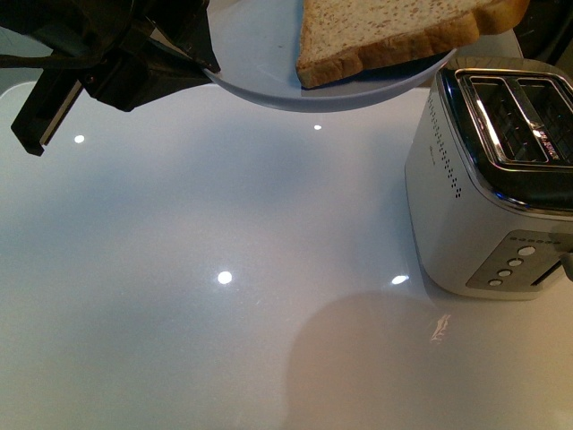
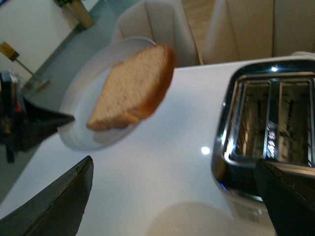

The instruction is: Left arm holds plate, right arm toasts bread

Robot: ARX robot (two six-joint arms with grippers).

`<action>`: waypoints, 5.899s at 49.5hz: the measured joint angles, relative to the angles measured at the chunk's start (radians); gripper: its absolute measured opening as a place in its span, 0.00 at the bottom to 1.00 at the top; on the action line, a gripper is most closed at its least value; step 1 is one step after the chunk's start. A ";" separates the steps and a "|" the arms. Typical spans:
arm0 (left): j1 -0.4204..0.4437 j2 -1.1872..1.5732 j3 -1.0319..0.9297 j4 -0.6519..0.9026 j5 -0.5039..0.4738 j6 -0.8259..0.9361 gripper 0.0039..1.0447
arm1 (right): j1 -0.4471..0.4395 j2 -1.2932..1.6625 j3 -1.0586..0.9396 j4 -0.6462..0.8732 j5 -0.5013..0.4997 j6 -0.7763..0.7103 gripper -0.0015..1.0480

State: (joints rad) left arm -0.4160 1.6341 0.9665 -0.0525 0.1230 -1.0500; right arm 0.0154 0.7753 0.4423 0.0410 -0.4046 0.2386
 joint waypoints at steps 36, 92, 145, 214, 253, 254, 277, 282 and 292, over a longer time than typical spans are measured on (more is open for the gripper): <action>0.000 0.000 0.000 0.000 -0.001 0.000 0.03 | 0.272 0.535 0.219 0.285 0.227 0.361 0.91; 0.000 0.000 0.000 0.000 -0.002 -0.004 0.03 | 0.298 0.644 0.243 0.371 0.255 0.559 0.23; 0.000 0.000 0.000 0.000 0.000 -0.008 0.03 | 0.144 0.416 0.453 0.047 0.551 -0.147 0.03; 0.000 0.000 0.000 0.000 0.000 -0.009 0.03 | 0.193 0.744 0.465 -0.003 0.692 -0.244 0.03; 0.000 0.000 0.000 0.000 0.000 -0.010 0.03 | 0.145 0.733 0.334 0.101 0.550 -0.259 0.69; 0.000 0.000 0.000 0.000 0.000 -0.009 0.03 | 0.142 0.714 0.328 0.101 0.536 -0.259 0.72; -0.001 -0.001 0.001 0.000 0.002 -0.009 0.03 | -0.016 0.260 -0.119 0.643 0.404 -0.251 0.59; 0.000 -0.002 0.001 0.000 0.000 -0.010 0.03 | -0.016 0.208 -0.174 0.671 0.404 -0.250 0.44; 0.001 -0.002 0.001 0.000 0.000 -0.010 0.03 | -0.016 0.088 -0.282 0.651 0.405 -0.249 0.04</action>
State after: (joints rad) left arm -0.4152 1.6321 0.9672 -0.0525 0.1234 -1.0595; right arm -0.0010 0.8635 0.1604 0.6918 0.0006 -0.0109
